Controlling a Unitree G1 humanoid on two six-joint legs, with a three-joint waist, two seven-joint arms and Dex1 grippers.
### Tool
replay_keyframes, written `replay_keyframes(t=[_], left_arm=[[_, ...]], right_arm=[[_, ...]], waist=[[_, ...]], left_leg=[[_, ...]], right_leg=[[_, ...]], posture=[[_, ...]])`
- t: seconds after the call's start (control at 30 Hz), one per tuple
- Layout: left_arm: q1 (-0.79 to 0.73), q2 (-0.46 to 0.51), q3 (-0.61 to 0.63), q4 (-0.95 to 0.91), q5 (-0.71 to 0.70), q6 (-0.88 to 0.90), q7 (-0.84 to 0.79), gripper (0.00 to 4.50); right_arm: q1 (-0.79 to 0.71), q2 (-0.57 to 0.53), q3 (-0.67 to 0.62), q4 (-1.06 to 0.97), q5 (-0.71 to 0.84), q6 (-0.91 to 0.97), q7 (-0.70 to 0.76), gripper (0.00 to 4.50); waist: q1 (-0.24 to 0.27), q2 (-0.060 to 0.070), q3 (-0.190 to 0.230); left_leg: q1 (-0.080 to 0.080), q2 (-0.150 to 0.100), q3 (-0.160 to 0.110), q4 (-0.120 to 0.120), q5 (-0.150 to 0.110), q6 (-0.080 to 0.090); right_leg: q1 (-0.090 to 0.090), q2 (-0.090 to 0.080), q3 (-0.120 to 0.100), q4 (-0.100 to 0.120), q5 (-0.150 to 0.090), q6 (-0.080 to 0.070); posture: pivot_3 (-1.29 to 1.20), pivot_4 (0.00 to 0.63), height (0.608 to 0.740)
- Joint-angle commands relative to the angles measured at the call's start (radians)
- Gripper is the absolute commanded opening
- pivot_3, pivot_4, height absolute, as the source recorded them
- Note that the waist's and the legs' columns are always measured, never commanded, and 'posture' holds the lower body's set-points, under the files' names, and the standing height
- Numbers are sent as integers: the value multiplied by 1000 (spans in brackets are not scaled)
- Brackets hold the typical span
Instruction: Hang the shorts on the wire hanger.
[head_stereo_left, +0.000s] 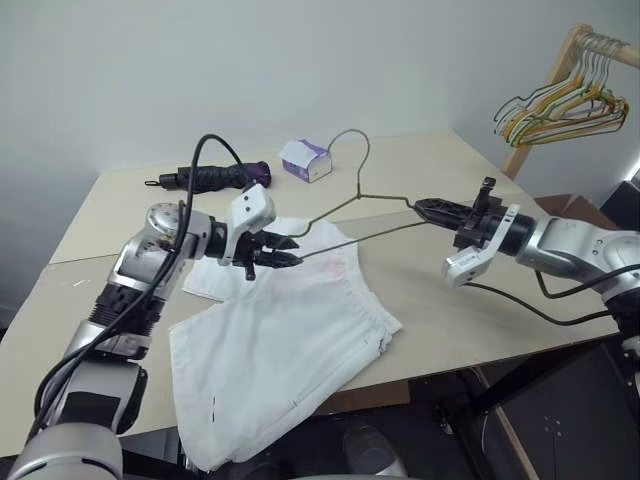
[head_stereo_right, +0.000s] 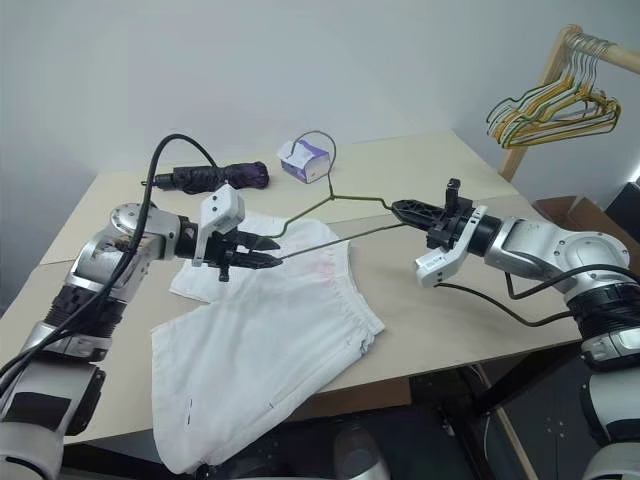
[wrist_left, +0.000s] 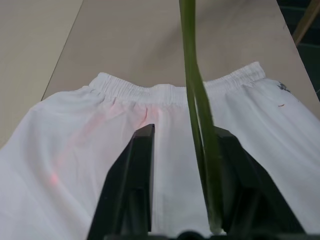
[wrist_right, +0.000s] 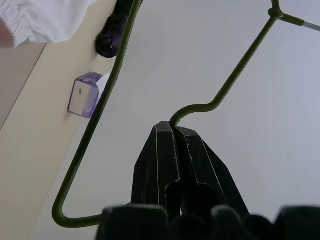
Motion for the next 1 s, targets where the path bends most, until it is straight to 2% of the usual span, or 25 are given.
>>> replay_keyframes(t=[0.03,0.07,0.33,0.47,0.6,0.7,0.73,0.8,0.83,0.87,0.93,1.0], left_arm=[[-17,-6,24,5,8,-13,0,333],[-17,-8,26,5,6,-10,-2,19],[-25,-19,33,14,7,-11,-9,19],[-35,-23,45,28,7,-18,-13,0],[-38,-20,42,41,37,-29,11,0],[-30,-13,28,45,81,-60,29,0],[-27,-12,29,44,93,-73,36,0],[-11,-4,16,40,146,-157,59,0],[-1,2,6,35,177,-205,69,0],[8,7,0,28,198,-245,74,0],[17,5,4,6,197,-251,66,0],[23,1,15,-17,183,-243,50,0]], right_arm=[[-39,-1,-51,-30,40,2,9,0],[-38,-2,-54,-31,44,3,12,0],[-31,-1,-69,-42,69,6,34,0],[-17,-16,-61,-43,178,-63,119,1101],[30,-52,-50,-73,335,-94,281,2555],[88,-78,-39,-128,607,-24,487,3554],[123,-90,-38,-181,758,60,592,3894],[204,-122,-66,-366,1121,377,804,4427],[227,-156,-85,-464,1299,576,905,4427],[230,-186,-101,-527,1407,723,989,4427],[189,-223,-107,-584,1452,941,1089,4427],[134,-235,-79,-602,1387,1077,1160,4427]], waist=[[0,0,0],[0,0,0],[-2,0,0],[-5,0,0],[-9,0,0],[-13,-1,1],[-15,-1,1],[-19,-2,1],[-20,-3,2],[-21,-3,2],[-22,-3,2],[-20,-3,1]], left_leg=[[0,0,0,0,0,0],[0,0,0,0,0,0],[0,0,0,0,0,0],[0,0,0,0,0,0],[0,0,0,1,0,0],[3,1,0,1,-1,1],[3,1,0,1,-1,1],[3,1,0,3,-1,1],[1,2,0,3,-1,2],[1,3,0,4,-2,2],[0,3,1,5,-2,3],[0,3,0,5,-5,-2]], right_leg=[[0,0,0,0,0,0],[0,0,0,0,0,0],[0,0,0,0,0,0],[0,0,0,0,0,0],[7,0,-1,-1,0,0],[12,0,-3,-4,0,0],[13,0,-3,-5,0,1],[14,0,-4,-5,0,1],[14,-1,-5,-5,0,1],[14,-1,-5,-5,0,1],[14,-2,-5,-6,0,2],[12,-2,-5,-6,1,2]], posture=[[-407,0,740],[-410,0,740],[-415,0,740],[-417,0,740],[-418,0,740],[-418,0,740],[-416,0,740],[-414,0,740],[-413,0,740],[-410,0,740],[-408,0,740],[-405,0,740]])
